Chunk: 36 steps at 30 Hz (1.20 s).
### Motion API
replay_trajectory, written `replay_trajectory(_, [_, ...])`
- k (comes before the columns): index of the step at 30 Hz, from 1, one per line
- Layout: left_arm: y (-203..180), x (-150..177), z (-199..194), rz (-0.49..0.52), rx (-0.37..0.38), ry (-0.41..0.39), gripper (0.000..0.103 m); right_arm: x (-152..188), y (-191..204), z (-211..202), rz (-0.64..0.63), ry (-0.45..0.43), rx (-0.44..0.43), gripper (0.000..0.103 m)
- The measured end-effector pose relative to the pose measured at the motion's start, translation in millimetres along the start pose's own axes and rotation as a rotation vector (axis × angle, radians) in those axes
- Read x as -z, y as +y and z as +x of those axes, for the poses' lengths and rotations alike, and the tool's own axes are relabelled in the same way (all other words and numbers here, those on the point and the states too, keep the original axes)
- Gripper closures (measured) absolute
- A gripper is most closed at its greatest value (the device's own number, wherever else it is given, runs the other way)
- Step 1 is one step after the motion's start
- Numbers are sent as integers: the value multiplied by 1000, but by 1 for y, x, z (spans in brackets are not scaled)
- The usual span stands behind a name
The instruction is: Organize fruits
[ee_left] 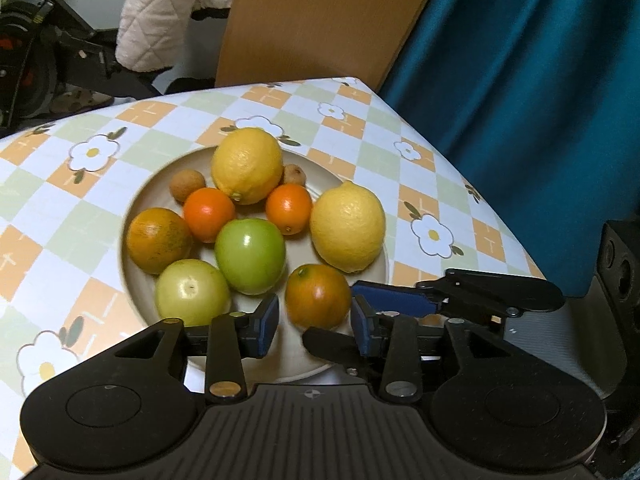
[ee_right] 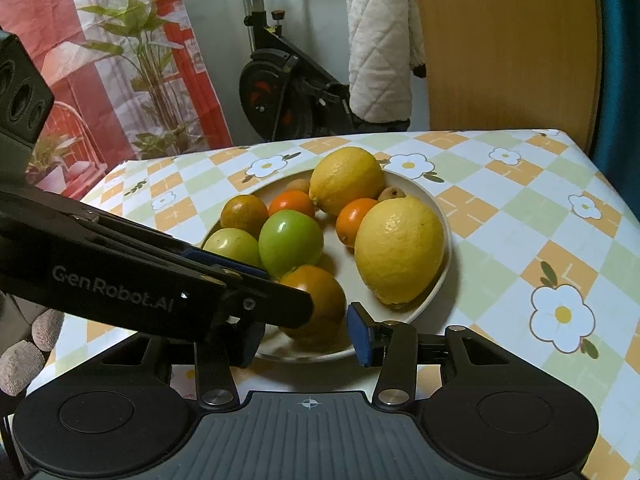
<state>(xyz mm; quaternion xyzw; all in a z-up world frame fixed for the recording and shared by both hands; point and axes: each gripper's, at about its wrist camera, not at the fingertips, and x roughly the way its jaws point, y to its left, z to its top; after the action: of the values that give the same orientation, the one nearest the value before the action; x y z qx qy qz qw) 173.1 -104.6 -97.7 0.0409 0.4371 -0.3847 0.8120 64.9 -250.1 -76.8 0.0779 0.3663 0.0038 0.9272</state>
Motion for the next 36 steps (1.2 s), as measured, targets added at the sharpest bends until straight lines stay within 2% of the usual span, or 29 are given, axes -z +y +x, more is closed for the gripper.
replay_trajectory(4, [2, 1, -10, -6, -25, -23, 53, -2, 0, -4, 0, -7, 13, 56])
replay_trajectory(8, [4, 3, -27, -13, -69, -65, 38, -5, 4, -11, -10, -29, 20, 47])
replay_trajectory(11, [7, 5, -42, -38, -106, -104, 32, -8, 7, -19, -16, -53, 21, 37])
replay_trajectory(14, [7, 7, -59, -61, -150, -138, 29, -13, 11, -28, -23, -80, 19, 23])
replay_trajectory(16, [5, 9, -71, -66, -187, -168, 24, -17, 13, -34, -21, -97, 11, 10])
replay_trajectory(21, [1, 13, -98, -92, -259, -237, 20, -25, 22, -48, -14, -118, 16, 1])
replay_trajectory(27, [-7, 22, -133, -109, -320, -321, 11, -29, 33, -59, -15, -109, 67, 1])
replay_trajectory(31, [-12, 29, -149, -115, -377, -357, 9, -30, 39, -70, -22, -114, 55, 1])
replay_trajectory(36, [-14, 41, -167, -146, -399, -392, 8, -33, 50, -83, -46, -124, 59, 1])
